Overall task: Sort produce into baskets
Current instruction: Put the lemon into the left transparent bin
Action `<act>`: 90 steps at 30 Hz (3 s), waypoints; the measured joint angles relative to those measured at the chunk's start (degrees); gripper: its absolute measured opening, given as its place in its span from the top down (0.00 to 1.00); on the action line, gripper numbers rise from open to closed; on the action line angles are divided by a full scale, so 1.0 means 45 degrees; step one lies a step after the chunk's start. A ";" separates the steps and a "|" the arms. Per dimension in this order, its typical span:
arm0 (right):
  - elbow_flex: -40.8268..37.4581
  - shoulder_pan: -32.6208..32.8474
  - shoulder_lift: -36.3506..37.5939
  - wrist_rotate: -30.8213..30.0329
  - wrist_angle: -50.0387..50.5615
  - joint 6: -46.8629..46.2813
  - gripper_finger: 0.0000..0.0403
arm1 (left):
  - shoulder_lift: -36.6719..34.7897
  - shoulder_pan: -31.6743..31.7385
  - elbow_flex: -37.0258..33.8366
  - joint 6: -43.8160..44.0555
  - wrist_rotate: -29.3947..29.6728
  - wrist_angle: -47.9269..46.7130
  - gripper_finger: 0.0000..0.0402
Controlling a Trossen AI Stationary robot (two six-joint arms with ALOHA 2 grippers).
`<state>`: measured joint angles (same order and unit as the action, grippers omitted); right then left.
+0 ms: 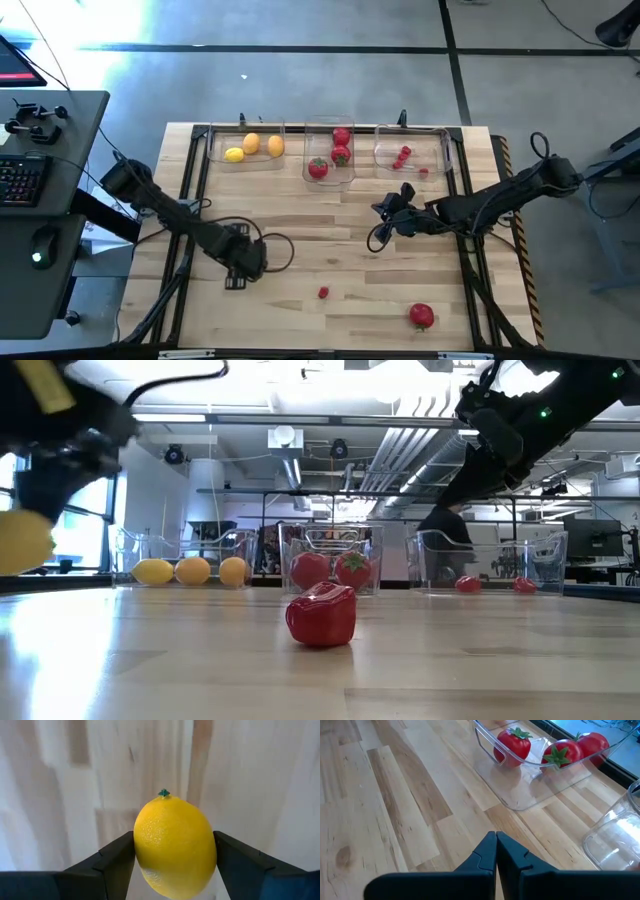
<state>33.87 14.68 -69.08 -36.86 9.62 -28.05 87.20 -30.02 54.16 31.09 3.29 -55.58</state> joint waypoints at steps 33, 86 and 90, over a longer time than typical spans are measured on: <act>-0.0001 -0.0005 -0.0100 0.0000 0.0088 0.0005 1.00 | -0.0358 0.0772 -0.0916 -0.0297 0.2248 0.1277 0.70; -0.0006 -0.0223 -0.5722 0.2574 -0.7968 0.1671 1.00 | -0.1650 0.1518 -0.4175 0.1029 0.6287 0.7613 0.38; -0.0006 -0.0223 -0.5722 0.2574 -0.8199 0.1671 1.00 | -0.1136 0.1768 -0.4170 0.1789 0.6242 0.8659 0.38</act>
<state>33.85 13.67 -94.83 -25.28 -27.27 -20.53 82.09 -22.06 35.40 39.14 31.38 -16.61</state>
